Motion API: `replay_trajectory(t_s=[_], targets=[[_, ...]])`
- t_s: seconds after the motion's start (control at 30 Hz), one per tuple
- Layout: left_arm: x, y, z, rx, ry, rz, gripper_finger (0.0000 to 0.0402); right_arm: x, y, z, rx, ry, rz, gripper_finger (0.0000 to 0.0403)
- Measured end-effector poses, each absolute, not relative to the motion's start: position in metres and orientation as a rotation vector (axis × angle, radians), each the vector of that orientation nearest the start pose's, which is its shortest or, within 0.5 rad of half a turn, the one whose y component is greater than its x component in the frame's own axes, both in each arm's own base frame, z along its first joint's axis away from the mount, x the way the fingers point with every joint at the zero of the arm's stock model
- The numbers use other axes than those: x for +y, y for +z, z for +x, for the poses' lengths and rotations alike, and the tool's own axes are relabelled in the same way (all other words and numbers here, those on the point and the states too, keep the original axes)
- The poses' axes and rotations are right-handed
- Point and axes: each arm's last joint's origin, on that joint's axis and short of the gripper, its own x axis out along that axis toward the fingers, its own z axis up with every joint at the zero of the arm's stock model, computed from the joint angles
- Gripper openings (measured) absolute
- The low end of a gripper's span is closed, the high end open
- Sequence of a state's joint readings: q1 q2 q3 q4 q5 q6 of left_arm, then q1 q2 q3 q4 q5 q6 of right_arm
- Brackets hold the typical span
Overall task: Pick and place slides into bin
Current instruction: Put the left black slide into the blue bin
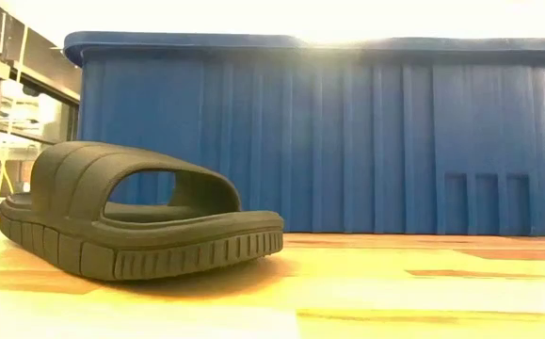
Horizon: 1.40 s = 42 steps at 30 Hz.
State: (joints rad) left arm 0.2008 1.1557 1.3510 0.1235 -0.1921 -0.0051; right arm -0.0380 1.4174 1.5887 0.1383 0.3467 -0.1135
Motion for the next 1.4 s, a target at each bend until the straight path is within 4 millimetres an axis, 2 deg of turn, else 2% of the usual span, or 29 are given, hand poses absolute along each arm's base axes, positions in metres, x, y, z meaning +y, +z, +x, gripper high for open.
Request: replay_trajectory(t_s=[0.2, 0.37, 0.67, 0.87, 1.1, 1.23, 1.4], targets=[[0.052, 0.479, 0.229, -0.294, 0.396, -0.016, 0.0052, -0.021, 0.493, 0.301, -0.270, -0.442, -0.079, 0.0020], [0.054, 0.473, 0.230, -0.239, 0.430, -0.069, 0.0090, -0.017, 0.495, 0.297, -0.233, -0.563, -0.166, 0.0018], [0.055, 0.468, 0.230, -0.187, 0.469, -0.072, 0.0141, -0.014, 0.515, 0.261, -0.223, -0.762, -0.243, 0.0016], [0.052, 0.472, 0.222, -0.195, 0.411, -0.057, 0.0142, -0.022, 0.519, 0.224, -0.106, -0.840, -0.267, 0.0016], [0.044, 0.474, 0.204, -0.159, 0.285, -0.096, 0.0127, -0.040, 0.509, 0.175, -0.001, -0.731, -0.050, 0.0016], [0.041, 0.476, 0.195, -0.154, 0.208, -0.123, 0.0119, -0.055, 0.499, 0.161, 0.092, -0.689, 0.032, 0.0016], [0.038, 0.477, 0.191, -0.145, 0.162, -0.128, 0.0115, -0.080, 0.484, 0.159, 0.214, -0.569, 0.141, 0.0016]])
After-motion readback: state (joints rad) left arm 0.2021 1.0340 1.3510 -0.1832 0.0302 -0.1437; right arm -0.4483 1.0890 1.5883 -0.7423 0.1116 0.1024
